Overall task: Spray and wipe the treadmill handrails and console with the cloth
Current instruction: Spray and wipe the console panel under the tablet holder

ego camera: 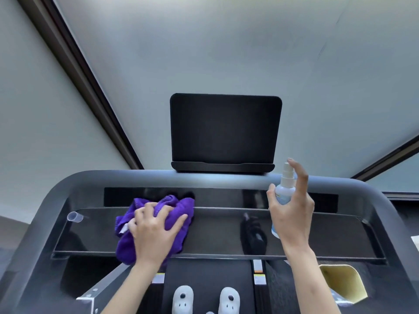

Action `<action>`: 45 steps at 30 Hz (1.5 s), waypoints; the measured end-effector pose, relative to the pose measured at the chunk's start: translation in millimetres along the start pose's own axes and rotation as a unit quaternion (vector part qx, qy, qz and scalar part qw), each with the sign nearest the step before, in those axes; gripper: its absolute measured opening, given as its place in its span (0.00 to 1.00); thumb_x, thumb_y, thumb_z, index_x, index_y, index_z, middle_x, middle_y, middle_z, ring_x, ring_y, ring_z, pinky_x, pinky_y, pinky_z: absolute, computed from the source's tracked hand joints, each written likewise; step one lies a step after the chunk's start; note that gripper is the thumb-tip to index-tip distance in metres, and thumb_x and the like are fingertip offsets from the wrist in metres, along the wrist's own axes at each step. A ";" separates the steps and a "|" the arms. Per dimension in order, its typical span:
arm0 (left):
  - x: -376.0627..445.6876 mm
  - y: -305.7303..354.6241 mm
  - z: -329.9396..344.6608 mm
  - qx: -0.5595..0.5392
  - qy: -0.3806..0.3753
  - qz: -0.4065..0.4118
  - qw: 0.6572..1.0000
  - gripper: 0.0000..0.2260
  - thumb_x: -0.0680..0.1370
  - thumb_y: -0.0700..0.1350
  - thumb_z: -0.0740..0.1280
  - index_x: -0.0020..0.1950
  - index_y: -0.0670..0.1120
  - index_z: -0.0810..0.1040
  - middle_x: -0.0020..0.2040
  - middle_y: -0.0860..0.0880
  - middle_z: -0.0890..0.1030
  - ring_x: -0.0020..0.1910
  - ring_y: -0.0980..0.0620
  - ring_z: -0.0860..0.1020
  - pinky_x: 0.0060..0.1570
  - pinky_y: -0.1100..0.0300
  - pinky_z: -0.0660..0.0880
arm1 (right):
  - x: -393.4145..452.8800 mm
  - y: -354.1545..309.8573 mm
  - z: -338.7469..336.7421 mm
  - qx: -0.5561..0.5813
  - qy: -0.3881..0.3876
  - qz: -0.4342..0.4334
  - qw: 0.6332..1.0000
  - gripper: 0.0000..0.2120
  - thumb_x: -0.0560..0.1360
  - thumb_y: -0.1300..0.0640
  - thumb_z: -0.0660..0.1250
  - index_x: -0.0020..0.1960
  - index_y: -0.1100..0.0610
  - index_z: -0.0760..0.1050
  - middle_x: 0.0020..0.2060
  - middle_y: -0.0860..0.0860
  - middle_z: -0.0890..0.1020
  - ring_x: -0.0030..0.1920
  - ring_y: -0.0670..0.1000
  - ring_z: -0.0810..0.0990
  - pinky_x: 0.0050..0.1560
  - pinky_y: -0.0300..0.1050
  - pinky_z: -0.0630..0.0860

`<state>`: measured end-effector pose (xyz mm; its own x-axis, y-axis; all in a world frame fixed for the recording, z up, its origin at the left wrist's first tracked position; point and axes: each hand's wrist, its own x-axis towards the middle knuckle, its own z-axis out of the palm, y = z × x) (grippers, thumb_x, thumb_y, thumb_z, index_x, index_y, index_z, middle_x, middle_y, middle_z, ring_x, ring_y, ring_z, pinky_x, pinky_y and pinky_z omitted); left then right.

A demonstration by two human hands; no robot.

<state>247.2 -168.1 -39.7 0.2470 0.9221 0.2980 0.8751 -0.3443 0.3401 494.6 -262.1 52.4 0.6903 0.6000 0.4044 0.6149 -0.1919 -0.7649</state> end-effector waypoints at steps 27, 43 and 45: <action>12.6 133.1 60.4 -0.057 0.046 -0.036 0.997 0.22 0.70 0.61 0.72 0.58 0.50 0.79 0.49 0.44 0.76 0.45 0.43 0.75 0.37 0.49 0.75 | -1.8 51.4 -53.4 0.020 0.010 0.037 0.999 0.31 0.74 0.67 0.70 0.68 0.43 0.63 0.47 0.27 0.76 0.35 0.53 0.79 0.40 0.52 0.80; -14.9 175.7 66.3 -0.085 -0.014 0.096 0.992 0.20 0.71 0.65 0.67 0.53 0.52 0.81 0.46 0.47 0.75 0.46 0.43 0.74 0.41 0.49 0.75 | -2.1 103.9 -119.6 -0.018 0.067 0.099 0.993 0.29 0.74 0.64 0.69 0.69 0.43 0.64 0.42 0.44 0.79 0.36 0.58 0.79 0.41 0.56 0.79; -15.2 142.8 58.8 -0.060 0.021 0.055 0.996 0.24 0.70 0.66 0.63 0.53 0.49 0.82 0.47 0.44 0.75 0.46 0.41 0.74 0.38 0.48 0.75 | -4.0 104.5 -122.8 -0.012 0.074 0.096 0.992 0.30 0.74 0.64 0.69 0.68 0.43 0.64 0.47 0.47 0.80 0.38 0.57 0.80 0.42 0.55 0.80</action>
<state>392.9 -221.0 -48.1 0.3184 0.8701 0.3761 0.7866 -0.4639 0.4074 602.9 -379.9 32.4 0.8435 0.4294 0.3226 0.4737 -0.3120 -0.8236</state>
